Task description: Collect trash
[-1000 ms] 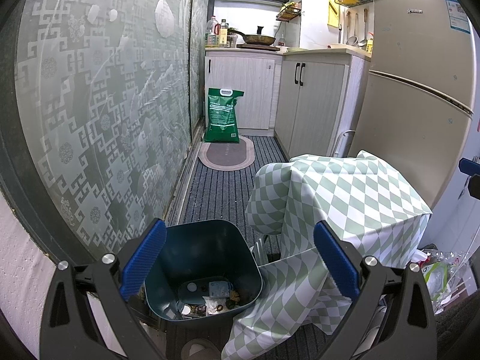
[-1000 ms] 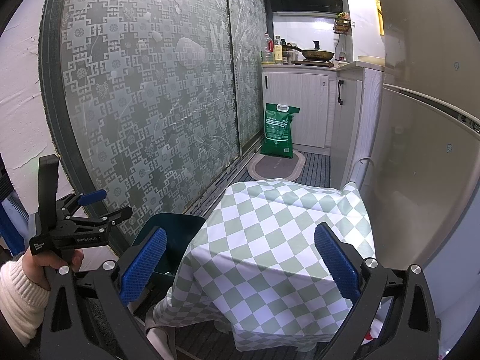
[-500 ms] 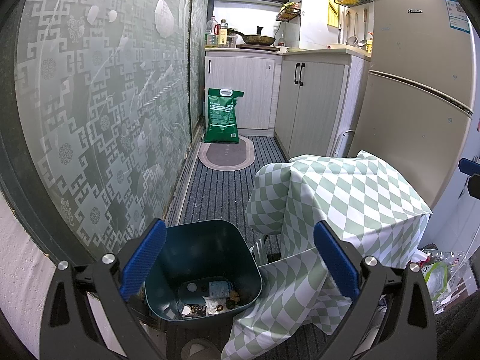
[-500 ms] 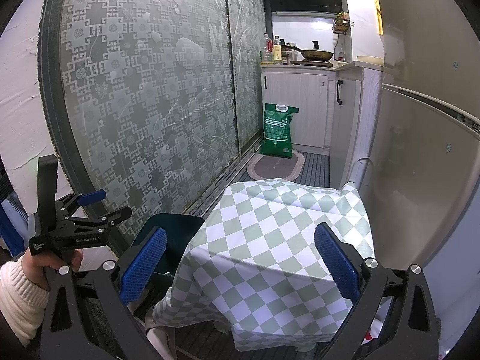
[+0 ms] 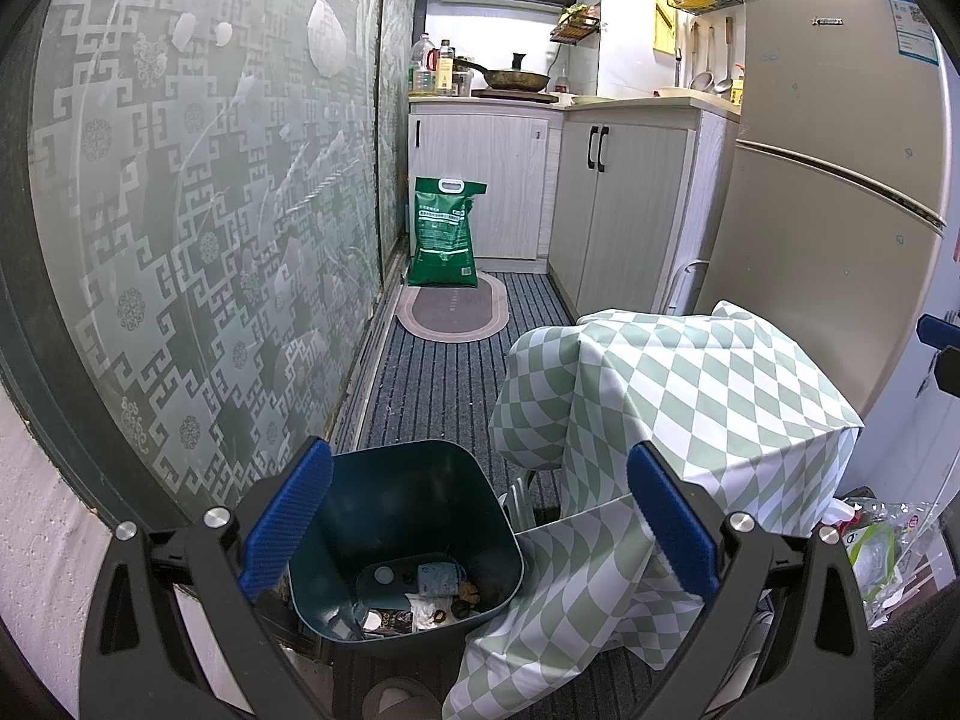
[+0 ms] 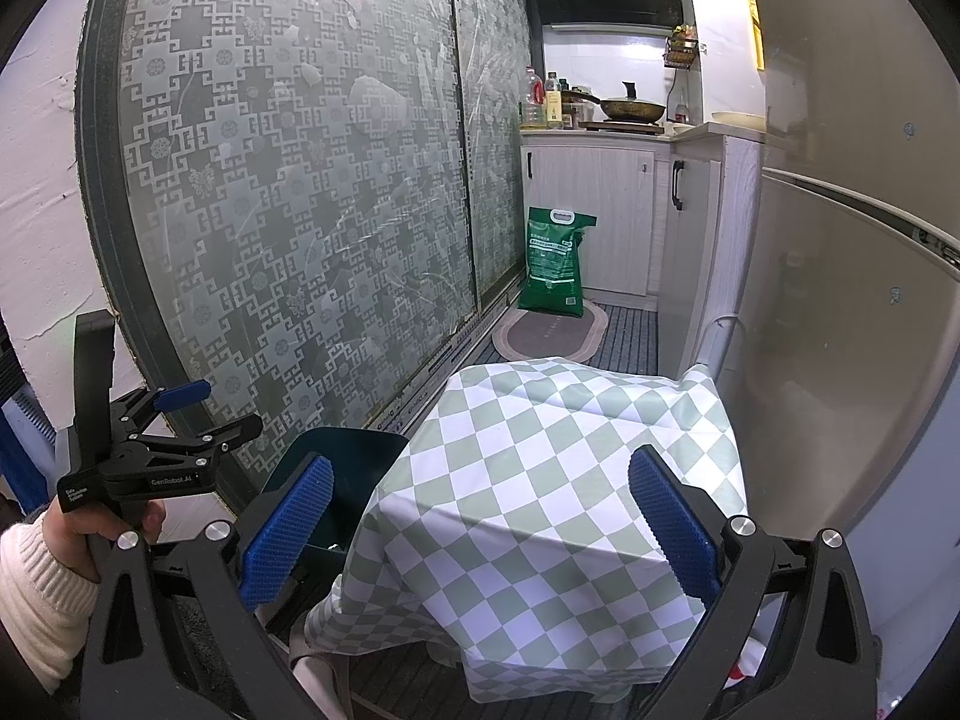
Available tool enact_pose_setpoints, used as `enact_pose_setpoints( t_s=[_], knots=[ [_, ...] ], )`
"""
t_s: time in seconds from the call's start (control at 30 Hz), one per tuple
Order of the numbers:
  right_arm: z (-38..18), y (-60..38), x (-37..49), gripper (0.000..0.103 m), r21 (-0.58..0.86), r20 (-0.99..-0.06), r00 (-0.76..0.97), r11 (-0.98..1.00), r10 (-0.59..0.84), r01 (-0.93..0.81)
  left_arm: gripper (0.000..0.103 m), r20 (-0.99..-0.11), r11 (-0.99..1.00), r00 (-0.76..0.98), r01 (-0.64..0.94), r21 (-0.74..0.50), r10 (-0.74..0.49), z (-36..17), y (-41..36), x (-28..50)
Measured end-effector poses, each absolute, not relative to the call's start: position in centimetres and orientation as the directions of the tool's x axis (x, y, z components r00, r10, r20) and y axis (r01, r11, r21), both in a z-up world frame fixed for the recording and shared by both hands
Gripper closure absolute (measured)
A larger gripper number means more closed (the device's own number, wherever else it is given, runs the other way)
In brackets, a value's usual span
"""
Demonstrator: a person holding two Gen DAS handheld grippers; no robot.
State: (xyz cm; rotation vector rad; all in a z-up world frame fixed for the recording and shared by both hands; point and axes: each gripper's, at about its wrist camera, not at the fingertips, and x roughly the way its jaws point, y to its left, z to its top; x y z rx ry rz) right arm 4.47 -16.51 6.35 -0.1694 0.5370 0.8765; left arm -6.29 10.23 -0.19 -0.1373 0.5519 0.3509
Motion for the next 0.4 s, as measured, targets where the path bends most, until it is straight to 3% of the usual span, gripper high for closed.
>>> enact_pose_setpoints(
  t_s=[0.4],
  knots=[
    [6.34,-16.54,4.47,0.003,0.075,-0.512,0.517,0.636,0.686,-0.768,0.003,-0.535,0.934,0.795,-0.355,-0.029,0.286,0.20,10.02,-6.07]
  ],
)
